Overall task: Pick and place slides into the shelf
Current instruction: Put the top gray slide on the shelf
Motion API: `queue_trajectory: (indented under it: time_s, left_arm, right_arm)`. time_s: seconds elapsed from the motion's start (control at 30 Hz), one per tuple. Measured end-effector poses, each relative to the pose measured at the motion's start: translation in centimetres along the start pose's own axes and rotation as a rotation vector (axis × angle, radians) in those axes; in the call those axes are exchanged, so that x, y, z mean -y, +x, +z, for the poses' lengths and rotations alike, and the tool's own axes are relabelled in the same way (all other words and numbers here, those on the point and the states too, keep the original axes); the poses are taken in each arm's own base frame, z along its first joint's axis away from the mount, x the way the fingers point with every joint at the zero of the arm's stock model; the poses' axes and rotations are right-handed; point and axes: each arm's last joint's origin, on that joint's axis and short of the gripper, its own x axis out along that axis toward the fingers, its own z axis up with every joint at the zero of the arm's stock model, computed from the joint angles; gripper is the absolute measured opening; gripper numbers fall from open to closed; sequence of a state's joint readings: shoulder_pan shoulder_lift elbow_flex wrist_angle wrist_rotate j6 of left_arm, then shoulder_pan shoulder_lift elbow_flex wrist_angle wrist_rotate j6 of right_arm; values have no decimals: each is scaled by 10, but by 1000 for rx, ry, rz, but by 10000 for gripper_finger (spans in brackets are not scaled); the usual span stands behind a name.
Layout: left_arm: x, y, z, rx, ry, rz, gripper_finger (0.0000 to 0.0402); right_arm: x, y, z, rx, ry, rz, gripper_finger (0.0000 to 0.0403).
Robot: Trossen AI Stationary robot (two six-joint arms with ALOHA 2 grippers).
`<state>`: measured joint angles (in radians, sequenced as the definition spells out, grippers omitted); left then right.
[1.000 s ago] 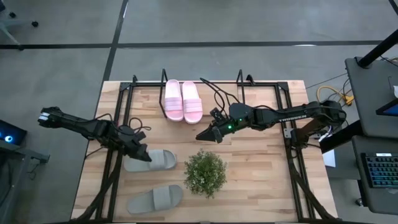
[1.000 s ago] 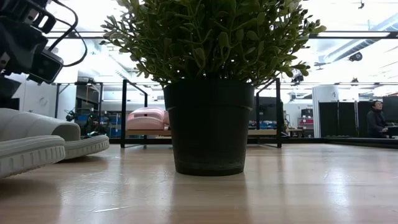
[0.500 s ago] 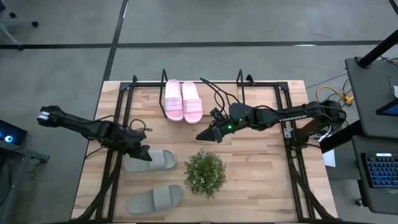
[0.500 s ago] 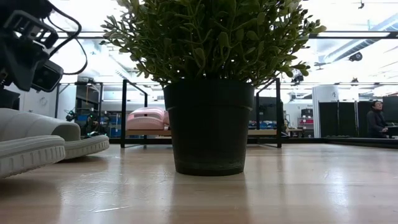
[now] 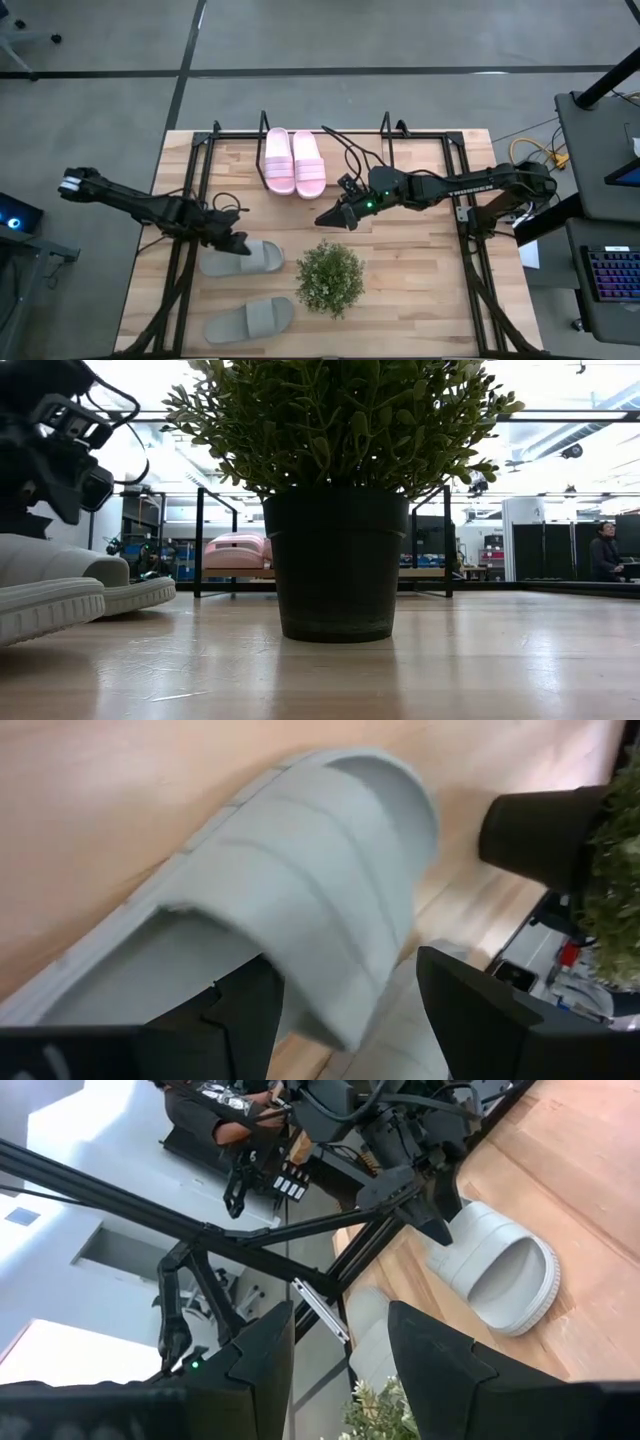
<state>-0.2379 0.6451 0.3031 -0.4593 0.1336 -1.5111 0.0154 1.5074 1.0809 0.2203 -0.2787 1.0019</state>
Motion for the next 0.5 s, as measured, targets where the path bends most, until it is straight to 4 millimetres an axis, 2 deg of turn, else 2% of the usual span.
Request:
queue_trajectory:
  time_s: [0.5]
  left_arm:
    - [11,19,4,42,3,-20,212]
  right_arm:
    - [-2,0,-2,-3,-1,5,155]
